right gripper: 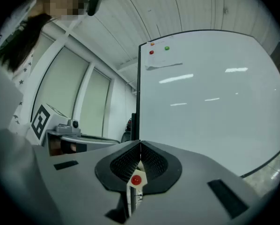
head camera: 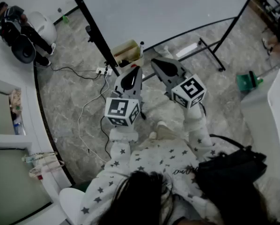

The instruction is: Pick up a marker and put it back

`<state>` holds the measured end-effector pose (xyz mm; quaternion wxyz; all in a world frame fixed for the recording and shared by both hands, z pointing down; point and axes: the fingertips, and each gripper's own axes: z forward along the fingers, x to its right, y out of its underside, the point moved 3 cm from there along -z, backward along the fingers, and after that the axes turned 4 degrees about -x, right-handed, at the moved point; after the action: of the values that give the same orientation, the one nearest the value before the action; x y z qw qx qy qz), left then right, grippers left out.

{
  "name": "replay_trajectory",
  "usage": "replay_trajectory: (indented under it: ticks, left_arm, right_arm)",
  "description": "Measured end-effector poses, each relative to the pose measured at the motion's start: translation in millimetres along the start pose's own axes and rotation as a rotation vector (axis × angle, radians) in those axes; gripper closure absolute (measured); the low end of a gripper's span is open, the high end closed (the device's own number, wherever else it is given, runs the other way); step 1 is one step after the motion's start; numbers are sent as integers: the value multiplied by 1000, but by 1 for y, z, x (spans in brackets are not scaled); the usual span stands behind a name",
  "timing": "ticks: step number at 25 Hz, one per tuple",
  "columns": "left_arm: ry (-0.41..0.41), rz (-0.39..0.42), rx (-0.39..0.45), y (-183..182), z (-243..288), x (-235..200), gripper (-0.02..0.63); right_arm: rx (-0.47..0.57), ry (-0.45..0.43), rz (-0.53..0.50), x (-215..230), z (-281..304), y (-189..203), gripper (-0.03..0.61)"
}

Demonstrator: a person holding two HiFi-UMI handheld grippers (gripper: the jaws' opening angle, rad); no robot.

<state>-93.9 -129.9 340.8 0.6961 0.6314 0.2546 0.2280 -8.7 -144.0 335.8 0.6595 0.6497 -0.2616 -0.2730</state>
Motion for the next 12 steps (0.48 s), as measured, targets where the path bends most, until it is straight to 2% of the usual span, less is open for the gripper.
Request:
replay_trajectory:
  ticks: [11,12]
  left_arm:
    - [-68,-20,-13,11,33,-19,613]
    - [-74,-19,-15,13,35,-20,614]
  right_arm:
    - [-38,-36,19,40,35,26,569]
    - [-36,-44,37,42,38,29,498]
